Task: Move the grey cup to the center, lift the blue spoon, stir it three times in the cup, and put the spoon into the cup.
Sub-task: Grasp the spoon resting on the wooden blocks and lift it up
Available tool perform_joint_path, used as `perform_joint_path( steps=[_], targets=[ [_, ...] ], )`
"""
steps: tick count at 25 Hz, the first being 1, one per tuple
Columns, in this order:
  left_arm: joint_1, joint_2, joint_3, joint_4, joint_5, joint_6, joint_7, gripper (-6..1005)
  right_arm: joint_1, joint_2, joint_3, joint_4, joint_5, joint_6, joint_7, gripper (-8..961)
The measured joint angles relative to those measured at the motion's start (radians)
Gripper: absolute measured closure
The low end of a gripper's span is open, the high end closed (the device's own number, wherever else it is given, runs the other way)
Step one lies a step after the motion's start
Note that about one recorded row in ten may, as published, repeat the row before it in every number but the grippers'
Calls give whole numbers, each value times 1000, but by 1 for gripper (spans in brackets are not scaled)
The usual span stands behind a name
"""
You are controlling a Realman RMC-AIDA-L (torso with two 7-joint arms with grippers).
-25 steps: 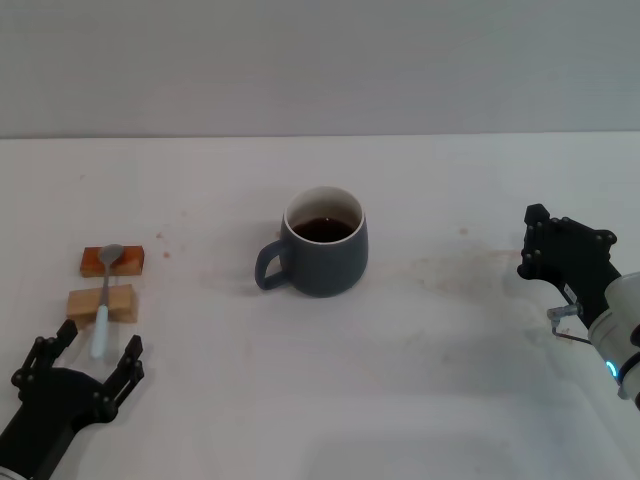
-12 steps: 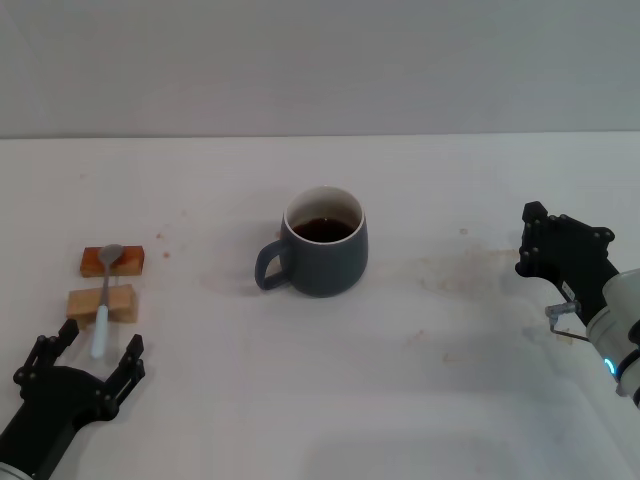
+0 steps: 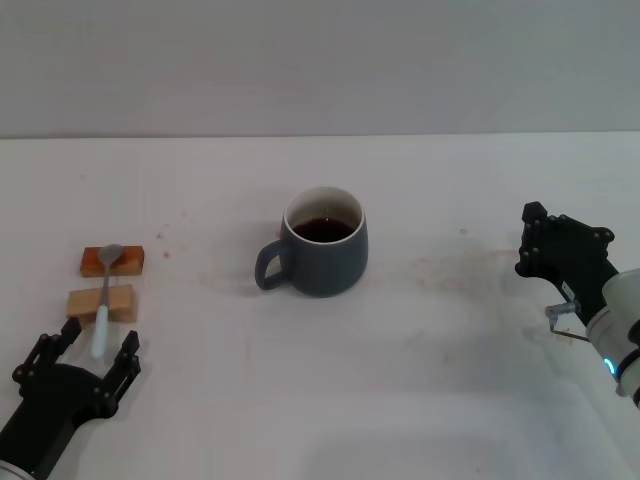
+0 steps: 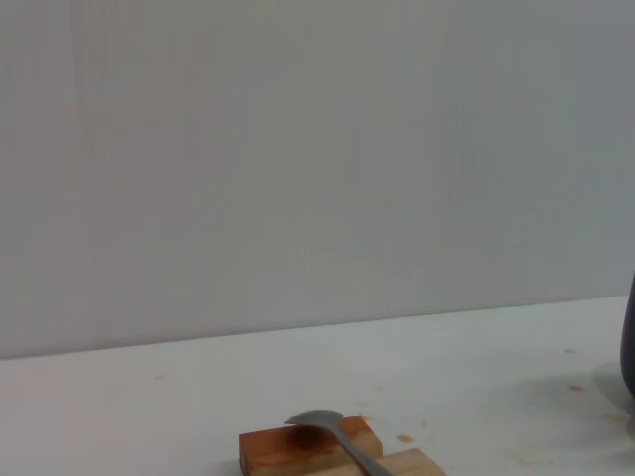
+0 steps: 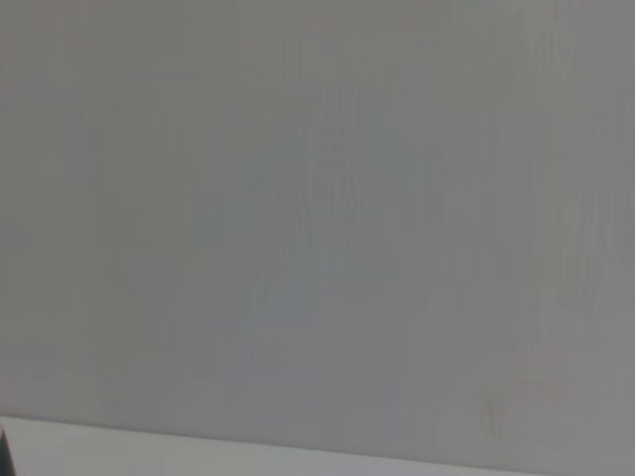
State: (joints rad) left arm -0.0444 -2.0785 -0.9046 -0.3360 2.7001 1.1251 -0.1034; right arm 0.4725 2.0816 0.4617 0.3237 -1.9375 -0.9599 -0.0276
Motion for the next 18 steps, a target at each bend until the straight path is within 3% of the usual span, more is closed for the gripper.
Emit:
perform_joint_path(
  steps=[18],
  targets=[
    [0,1,-1,0,-2,-3,-8,347,-2,0,0,2,-7,-2,0,954]
  ],
)
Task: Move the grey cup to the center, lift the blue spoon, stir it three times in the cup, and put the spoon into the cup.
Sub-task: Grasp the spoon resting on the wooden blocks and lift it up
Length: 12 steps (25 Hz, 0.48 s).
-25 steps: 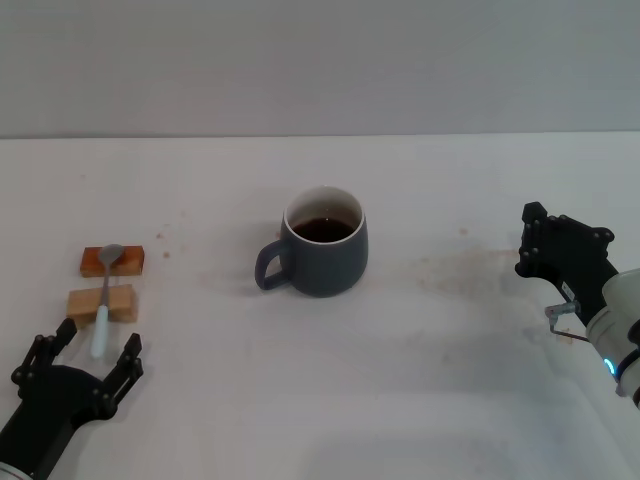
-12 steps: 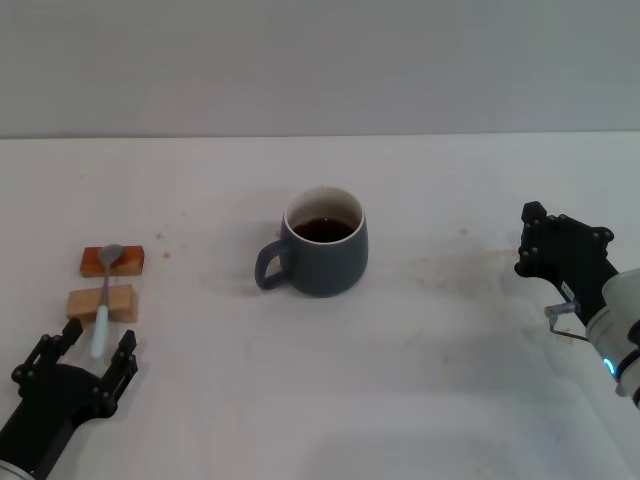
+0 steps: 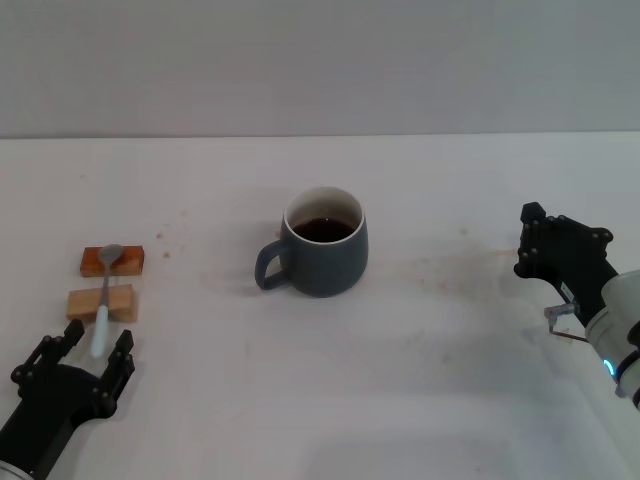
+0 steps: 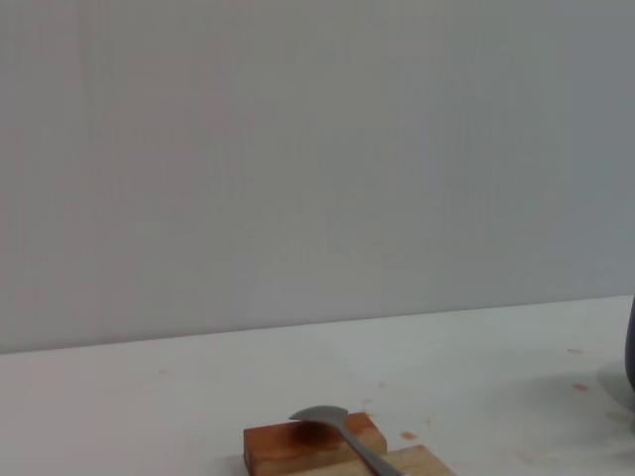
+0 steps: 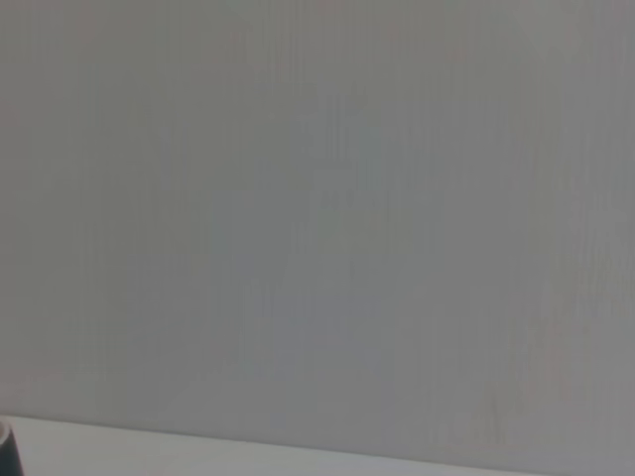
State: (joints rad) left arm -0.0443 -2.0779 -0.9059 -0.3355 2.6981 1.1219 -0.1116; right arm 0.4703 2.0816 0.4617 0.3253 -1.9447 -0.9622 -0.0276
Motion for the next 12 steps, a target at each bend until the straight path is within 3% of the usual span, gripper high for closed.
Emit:
perform_joint_path(
  steps=[12],
  targets=[
    [7,1,1,0,-7,4,-3,450,-6,0,-6,1,0,-1,0,954]
  ],
)
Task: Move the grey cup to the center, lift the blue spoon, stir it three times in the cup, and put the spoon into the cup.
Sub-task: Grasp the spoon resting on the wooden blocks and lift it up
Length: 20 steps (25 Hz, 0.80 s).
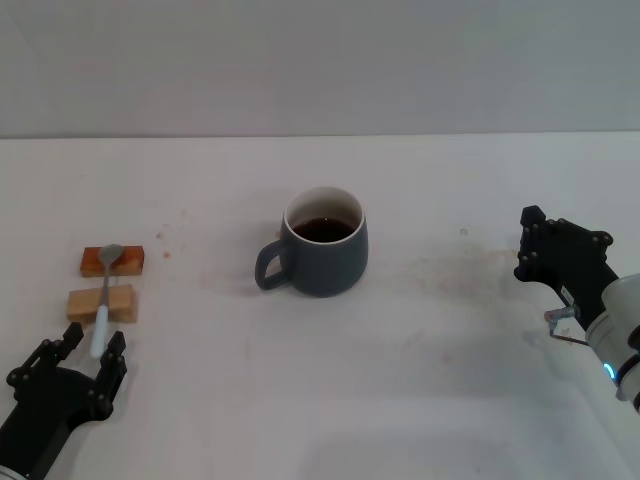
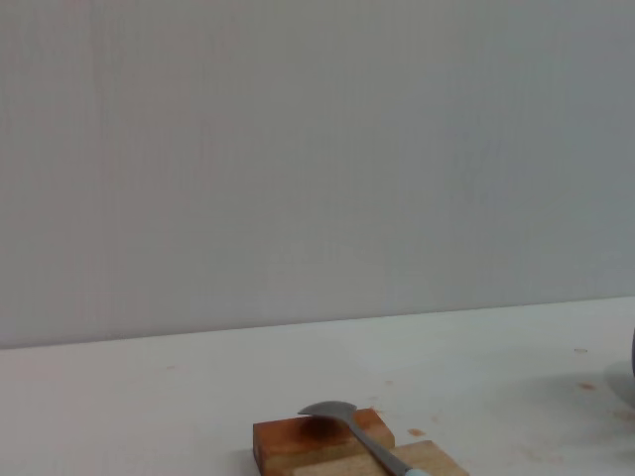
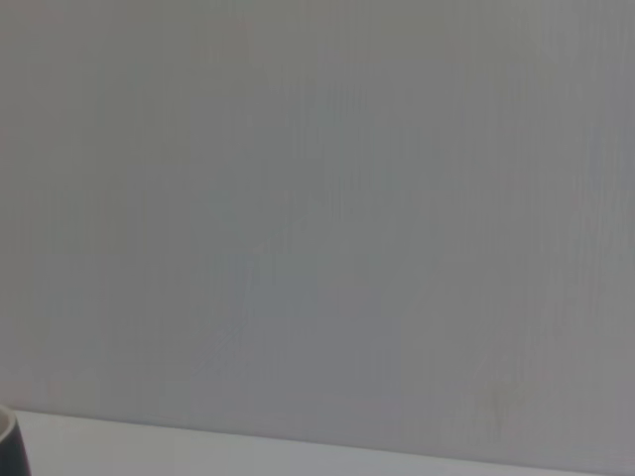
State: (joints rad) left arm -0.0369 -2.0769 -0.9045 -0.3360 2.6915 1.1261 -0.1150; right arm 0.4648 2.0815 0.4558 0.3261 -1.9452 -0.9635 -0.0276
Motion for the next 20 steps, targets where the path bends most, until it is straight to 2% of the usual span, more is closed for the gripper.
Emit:
perform_joint_path(
  steps=[12,20],
  targets=[
    [-3,0,-1,0,-1,-4,0,542,0,0,-2,-1,0,0,0,954],
    [-4,0,-2,0,-5,-4,-4,545,0,0,0,-1,0,0,0,954]
  ],
)
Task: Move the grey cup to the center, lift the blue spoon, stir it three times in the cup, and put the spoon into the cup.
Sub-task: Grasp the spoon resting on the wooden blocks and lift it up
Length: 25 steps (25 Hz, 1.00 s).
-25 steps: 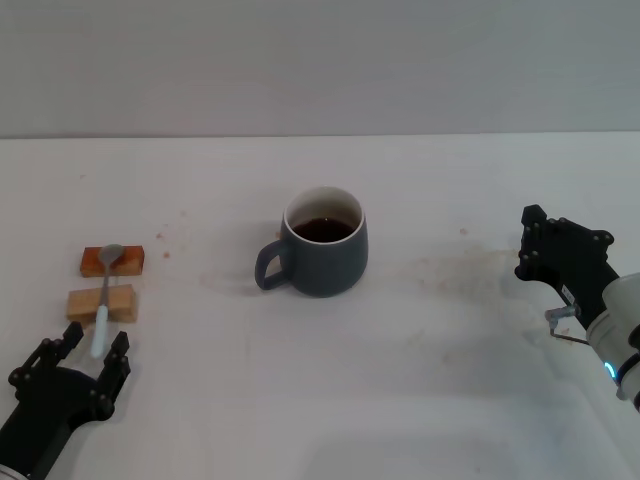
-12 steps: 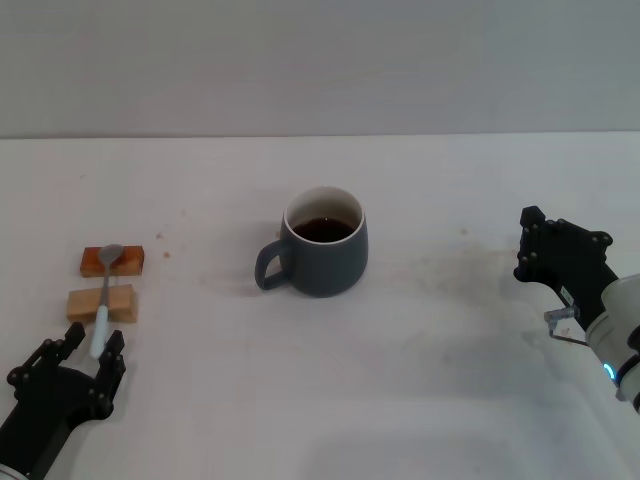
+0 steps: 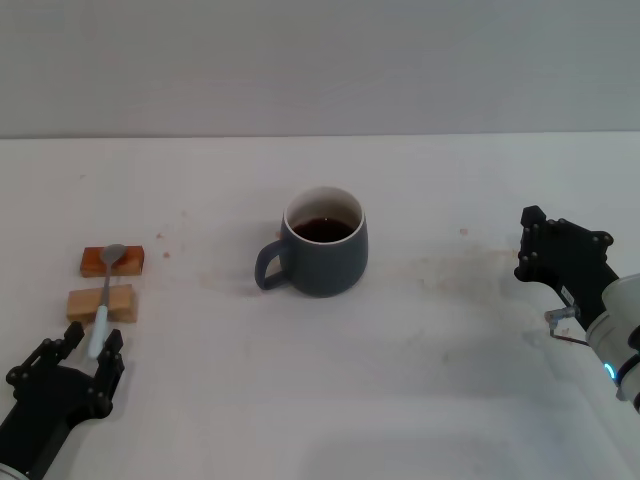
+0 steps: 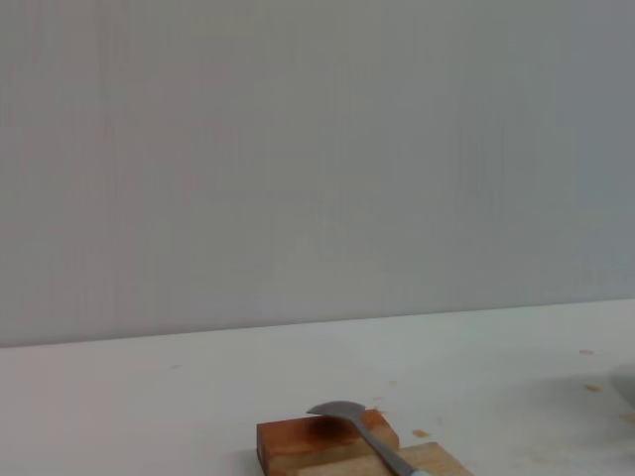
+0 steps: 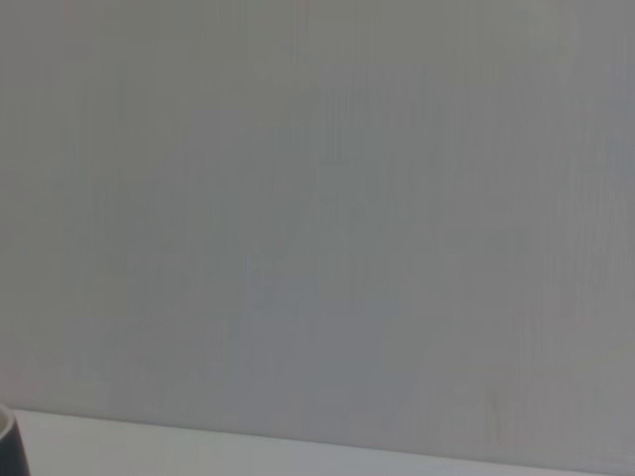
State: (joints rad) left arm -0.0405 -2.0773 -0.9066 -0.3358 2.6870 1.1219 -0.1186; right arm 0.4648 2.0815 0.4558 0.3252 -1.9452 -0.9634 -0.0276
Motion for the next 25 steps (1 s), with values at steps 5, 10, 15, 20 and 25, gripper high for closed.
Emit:
perform_joint_path(
  steps=[5,10,15,20,25],
  targets=[
    [-3,0,-2,4,0,-1,-2,570,0,0,0,0,0,0,0,954],
    [-3,0,-3,3,0,-1,-3,595,-1,0,0,0,0,0,0,954],
    [-2,1,0,1,1,-2,-5,593,-2,0,0,1,0,0,0,954],
    [-3,3,2,-1,1,-2,-5,592,-2,0,-2,2,0,0,0,954],
    [-4,3,2,-1,1,-3,-6,614,-2,0,-3,2,0,0,0,954]
  ],
)
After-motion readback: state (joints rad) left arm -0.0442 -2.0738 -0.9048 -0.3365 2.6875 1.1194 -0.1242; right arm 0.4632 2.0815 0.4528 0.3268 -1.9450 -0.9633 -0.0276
